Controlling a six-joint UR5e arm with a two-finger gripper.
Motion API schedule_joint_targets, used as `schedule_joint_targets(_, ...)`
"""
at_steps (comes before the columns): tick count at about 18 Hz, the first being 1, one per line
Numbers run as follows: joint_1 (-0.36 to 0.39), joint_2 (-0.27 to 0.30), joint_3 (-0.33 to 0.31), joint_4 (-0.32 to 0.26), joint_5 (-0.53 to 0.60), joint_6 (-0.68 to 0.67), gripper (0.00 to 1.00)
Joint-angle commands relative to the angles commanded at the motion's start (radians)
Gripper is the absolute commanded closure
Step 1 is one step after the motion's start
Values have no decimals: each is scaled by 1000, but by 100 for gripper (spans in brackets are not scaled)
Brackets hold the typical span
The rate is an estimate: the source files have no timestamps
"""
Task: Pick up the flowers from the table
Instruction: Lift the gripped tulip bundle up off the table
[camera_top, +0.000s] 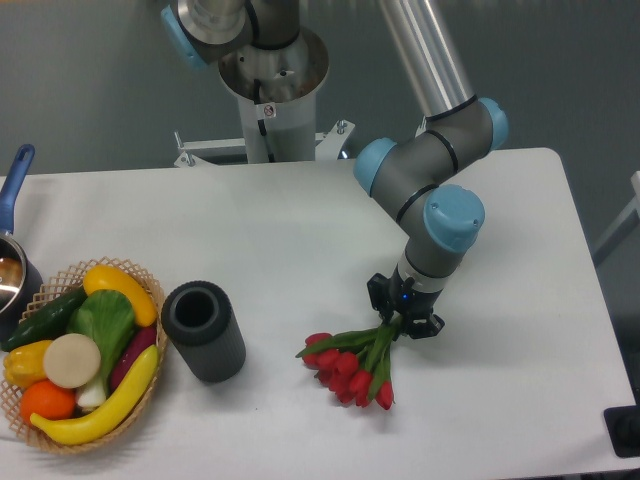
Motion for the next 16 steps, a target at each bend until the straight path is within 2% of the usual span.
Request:
schedule_joint_targets(6, 2, 9, 34, 0, -5, 0, 79)
schedule_joint_targets(8, 3, 43, 63, 0, -14, 0, 79)
schedule_joint_targets(11, 20, 87, 97, 0, -131, 0, 79)
schedule_joint_targets(14, 64, 149, 106, -2, -254, 0, 79)
schedule_joint_targets(16, 87, 163, 104, -2, -310, 0, 79)
